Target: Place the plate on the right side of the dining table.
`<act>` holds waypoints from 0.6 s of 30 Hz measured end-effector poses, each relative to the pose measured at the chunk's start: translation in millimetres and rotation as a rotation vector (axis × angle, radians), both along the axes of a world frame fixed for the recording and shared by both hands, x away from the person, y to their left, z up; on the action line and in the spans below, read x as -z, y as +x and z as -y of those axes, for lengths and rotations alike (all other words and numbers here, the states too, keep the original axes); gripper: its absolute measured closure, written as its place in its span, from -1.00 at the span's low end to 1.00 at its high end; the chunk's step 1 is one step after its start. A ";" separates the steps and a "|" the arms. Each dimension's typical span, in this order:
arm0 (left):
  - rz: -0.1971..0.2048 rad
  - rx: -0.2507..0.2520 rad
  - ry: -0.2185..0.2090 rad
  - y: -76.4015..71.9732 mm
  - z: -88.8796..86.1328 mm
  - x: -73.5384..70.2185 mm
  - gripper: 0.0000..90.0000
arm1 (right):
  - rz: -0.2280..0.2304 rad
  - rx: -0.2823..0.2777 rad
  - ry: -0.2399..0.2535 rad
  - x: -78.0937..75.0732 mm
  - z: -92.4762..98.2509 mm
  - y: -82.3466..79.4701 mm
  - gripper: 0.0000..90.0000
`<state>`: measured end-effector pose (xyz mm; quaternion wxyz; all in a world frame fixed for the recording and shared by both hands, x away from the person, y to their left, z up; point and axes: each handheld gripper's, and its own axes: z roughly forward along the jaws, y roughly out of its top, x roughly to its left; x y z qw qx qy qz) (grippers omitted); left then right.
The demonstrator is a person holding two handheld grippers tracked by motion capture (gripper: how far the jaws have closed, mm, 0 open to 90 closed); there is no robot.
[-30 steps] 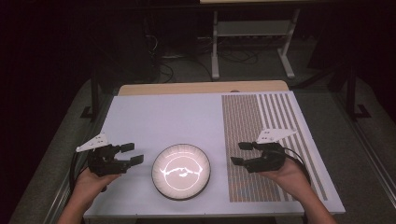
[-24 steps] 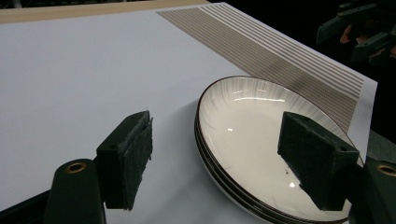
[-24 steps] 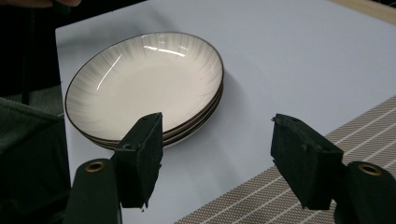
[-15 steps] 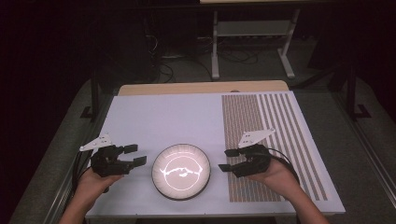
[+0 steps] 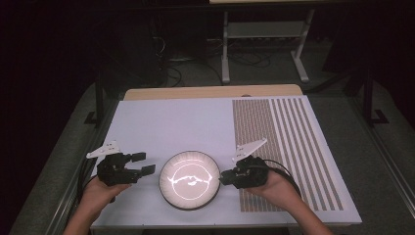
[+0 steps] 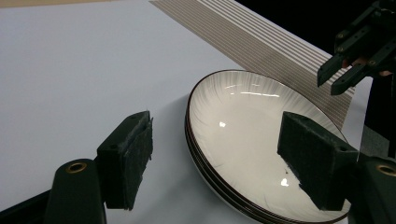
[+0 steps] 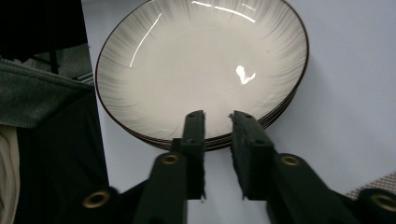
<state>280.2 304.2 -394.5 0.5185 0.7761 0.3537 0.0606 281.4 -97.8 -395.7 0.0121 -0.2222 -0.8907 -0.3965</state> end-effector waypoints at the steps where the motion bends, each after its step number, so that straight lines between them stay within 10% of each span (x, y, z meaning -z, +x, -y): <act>1: -0.001 0.000 -0.001 -0.1 0.2 0.0 -0.43 | 0.000 -0.004 -0.005 0.8 -1.8 -0.2 0.77; 18: -0.008 -0.010 0.007 -0.8 1.7 -0.5 -0.42 | -0.020 -0.016 -0.075 10.7 -15.7 -2.6 0.99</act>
